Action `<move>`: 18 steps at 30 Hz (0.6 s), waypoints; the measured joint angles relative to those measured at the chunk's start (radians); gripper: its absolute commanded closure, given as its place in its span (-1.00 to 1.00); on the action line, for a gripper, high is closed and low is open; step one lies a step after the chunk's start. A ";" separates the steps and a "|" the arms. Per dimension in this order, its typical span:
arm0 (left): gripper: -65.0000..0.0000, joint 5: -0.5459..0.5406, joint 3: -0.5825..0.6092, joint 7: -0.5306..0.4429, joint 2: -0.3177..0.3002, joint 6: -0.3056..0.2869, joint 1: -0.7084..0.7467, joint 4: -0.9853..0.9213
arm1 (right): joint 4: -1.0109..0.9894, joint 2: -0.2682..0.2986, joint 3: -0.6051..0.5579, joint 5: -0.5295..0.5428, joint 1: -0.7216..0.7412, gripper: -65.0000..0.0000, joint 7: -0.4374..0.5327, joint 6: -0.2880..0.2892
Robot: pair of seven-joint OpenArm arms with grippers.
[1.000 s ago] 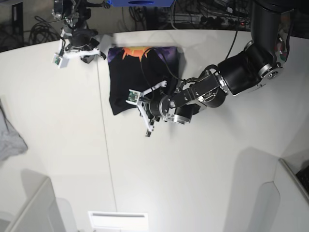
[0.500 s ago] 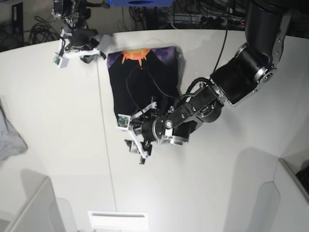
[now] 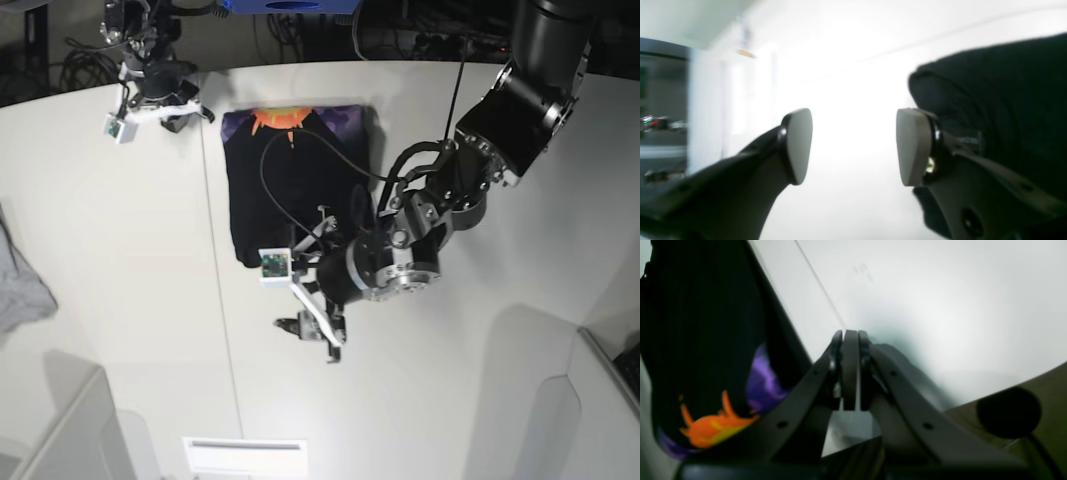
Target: Fold the T-shirt properly
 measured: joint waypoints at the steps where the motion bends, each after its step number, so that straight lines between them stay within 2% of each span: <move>1: 0.03 0.002 -0.054 -0.001 -0.010 0.005 0.030 0.044 | 0.000 0.013 0.002 0.000 -0.002 1.00 0.004 0.000; 2: 0.22 0.005 -0.116 -0.003 -0.015 0.007 0.072 0.087 | 0.000 0.027 0.002 0.000 -0.006 1.00 0.001 0.000; 5: 1.00 0.007 -0.280 -0.004 -0.029 0.008 0.211 0.167 | 0.000 0.090 -0.003 0.007 -0.008 1.00 -0.006 0.006; 10: 1.00 0.009 -0.534 -0.018 -0.015 0.005 0.434 0.171 | 0.002 0.194 -0.001 0.001 -0.020 1.00 0.001 0.004; 13: 1.00 -0.039 -0.676 -0.168 -0.022 0.023 0.582 0.168 | 0.003 0.244 -0.005 0.004 -0.022 1.00 0.032 0.016; 16: 1.00 -0.127 -0.769 -0.340 -0.023 0.005 0.727 0.165 | 0.008 0.286 0.002 0.001 -0.048 1.00 0.093 0.148; 18: 1.00 -0.140 -0.817 -0.384 -0.015 0.008 0.801 0.166 | 0.008 0.303 0.002 0.000 -0.071 1.00 0.122 0.194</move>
